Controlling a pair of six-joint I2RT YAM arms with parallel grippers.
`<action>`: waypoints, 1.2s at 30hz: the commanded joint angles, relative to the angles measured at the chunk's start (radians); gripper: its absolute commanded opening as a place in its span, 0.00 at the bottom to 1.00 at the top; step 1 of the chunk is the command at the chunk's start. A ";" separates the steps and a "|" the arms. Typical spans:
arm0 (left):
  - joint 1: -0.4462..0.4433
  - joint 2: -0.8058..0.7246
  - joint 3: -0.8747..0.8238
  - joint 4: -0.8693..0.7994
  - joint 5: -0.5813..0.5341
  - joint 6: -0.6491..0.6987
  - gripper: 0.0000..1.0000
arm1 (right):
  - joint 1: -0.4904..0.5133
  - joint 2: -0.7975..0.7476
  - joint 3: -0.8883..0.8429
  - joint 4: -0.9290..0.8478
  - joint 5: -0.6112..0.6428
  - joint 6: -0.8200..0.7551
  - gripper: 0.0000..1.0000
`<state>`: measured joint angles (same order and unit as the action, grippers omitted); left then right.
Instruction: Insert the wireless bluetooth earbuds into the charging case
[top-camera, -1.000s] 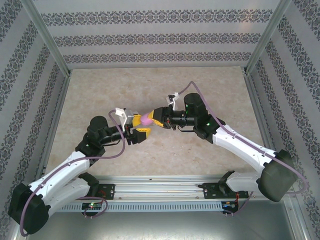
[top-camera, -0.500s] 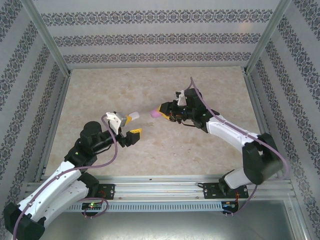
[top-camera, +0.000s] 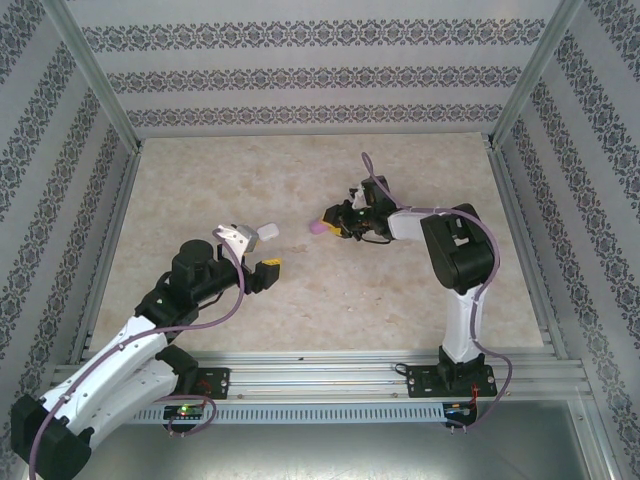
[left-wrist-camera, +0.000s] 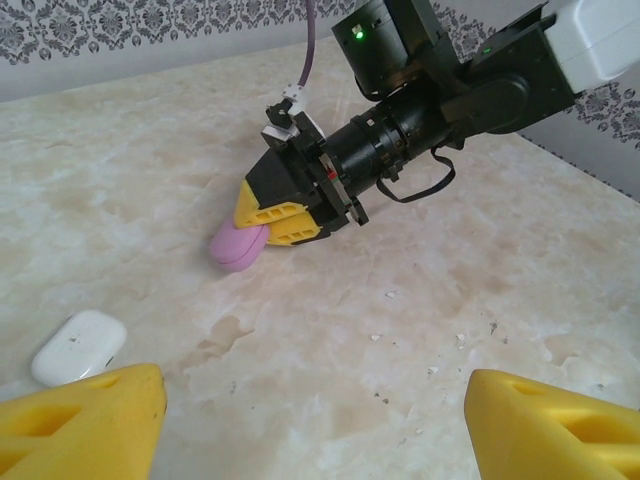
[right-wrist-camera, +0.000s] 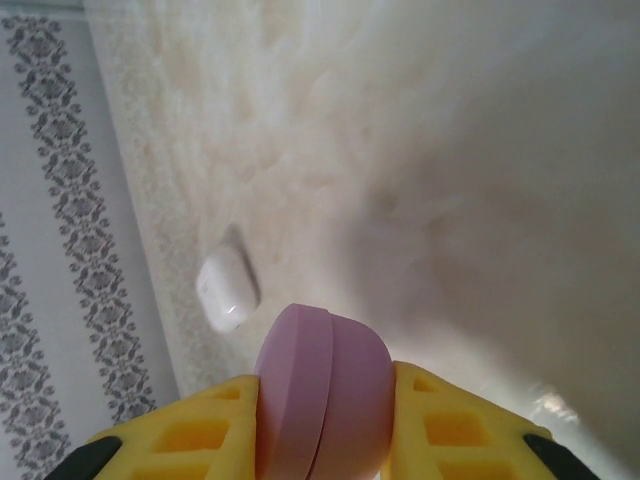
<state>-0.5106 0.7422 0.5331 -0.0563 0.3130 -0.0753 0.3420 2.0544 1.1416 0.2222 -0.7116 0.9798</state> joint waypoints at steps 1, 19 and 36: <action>0.003 0.002 -0.016 -0.005 -0.017 0.025 0.78 | -0.028 0.047 0.046 0.026 -0.034 -0.065 0.14; 0.005 0.050 -0.005 0.031 -0.001 0.040 0.78 | -0.053 -0.146 -0.023 -0.273 0.088 -0.281 0.54; 0.163 0.183 0.040 -0.009 -0.271 0.019 1.00 | -0.078 -0.871 -0.287 -0.510 0.753 -0.635 0.98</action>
<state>-0.3870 0.9192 0.5640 -0.1051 0.0990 -0.0376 0.2813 1.2594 0.9279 -0.2852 -0.1856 0.4118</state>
